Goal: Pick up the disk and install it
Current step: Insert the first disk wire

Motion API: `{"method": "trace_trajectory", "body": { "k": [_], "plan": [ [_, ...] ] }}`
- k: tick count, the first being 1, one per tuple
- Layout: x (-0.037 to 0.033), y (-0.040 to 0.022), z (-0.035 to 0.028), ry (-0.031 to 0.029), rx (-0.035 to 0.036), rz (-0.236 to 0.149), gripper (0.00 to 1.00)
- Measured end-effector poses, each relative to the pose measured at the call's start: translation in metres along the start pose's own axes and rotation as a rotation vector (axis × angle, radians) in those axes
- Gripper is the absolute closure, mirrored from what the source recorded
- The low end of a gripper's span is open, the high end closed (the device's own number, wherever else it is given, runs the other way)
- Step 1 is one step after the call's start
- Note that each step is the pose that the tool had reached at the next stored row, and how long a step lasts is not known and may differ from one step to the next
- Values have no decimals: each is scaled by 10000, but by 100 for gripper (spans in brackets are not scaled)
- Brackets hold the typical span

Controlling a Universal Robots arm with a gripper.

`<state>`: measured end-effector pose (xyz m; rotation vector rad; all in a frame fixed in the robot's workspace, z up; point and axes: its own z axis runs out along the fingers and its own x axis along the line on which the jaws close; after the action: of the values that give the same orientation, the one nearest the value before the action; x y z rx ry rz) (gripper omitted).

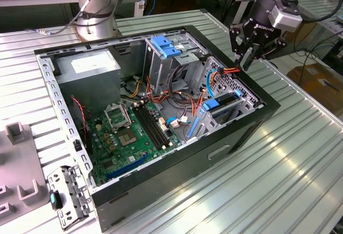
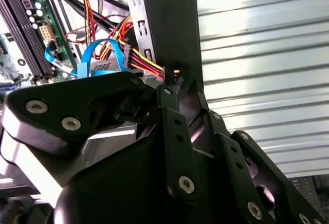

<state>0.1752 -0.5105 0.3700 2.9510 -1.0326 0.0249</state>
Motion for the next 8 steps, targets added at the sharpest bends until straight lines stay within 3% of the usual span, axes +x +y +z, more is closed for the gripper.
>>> {"method": "trace_trajectory", "body": {
  "k": [5,7,8],
  "plan": [
    [2,-3,43,18,18,-388,70],
    [2,-2,33,21,19,-405,83],
    [1,-3,-5,21,21,-414,83]
  ]
}}
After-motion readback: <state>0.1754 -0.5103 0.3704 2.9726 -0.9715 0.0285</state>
